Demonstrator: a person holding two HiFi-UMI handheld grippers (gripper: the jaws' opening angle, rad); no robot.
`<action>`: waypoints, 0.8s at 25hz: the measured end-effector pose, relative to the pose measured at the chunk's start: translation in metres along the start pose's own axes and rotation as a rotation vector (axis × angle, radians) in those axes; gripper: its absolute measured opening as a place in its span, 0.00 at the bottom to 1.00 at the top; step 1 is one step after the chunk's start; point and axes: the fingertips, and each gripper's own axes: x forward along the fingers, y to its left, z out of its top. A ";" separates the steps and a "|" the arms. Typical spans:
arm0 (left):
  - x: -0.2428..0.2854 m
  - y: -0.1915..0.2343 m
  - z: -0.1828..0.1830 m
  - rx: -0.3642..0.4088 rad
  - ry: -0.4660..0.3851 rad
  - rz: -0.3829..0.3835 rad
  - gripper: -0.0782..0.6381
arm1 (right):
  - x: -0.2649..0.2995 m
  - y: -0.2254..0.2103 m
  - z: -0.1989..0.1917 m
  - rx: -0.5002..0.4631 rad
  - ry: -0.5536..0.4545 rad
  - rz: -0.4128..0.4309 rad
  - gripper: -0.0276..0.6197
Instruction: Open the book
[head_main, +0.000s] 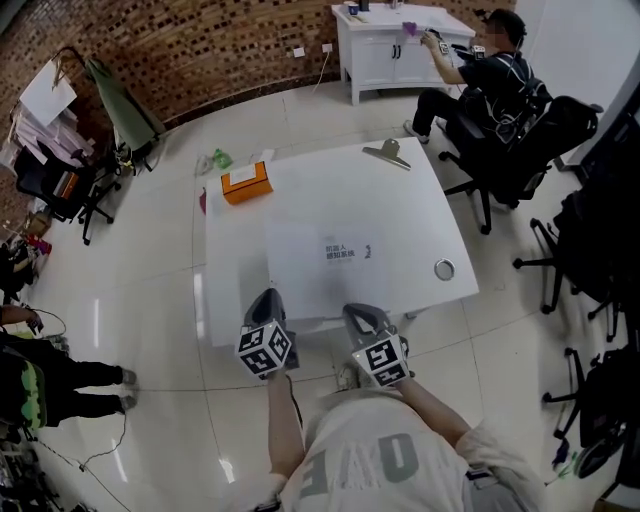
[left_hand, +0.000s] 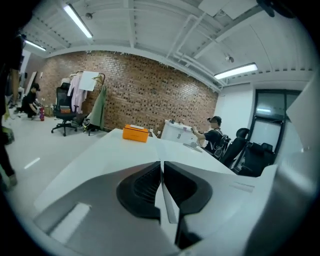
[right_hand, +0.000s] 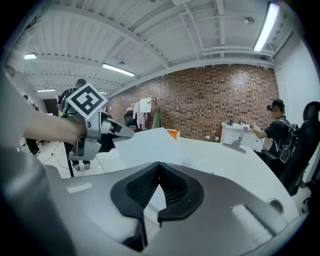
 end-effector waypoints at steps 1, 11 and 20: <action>0.000 0.009 -0.003 0.012 0.007 0.024 0.16 | 0.002 -0.005 -0.007 0.013 0.021 -0.013 0.05; -0.003 0.058 -0.053 0.085 0.081 0.144 0.18 | 0.009 -0.045 -0.063 0.116 0.191 -0.112 0.05; 0.014 0.079 -0.085 0.078 0.132 0.172 0.18 | 0.009 -0.047 -0.081 0.136 0.235 -0.119 0.05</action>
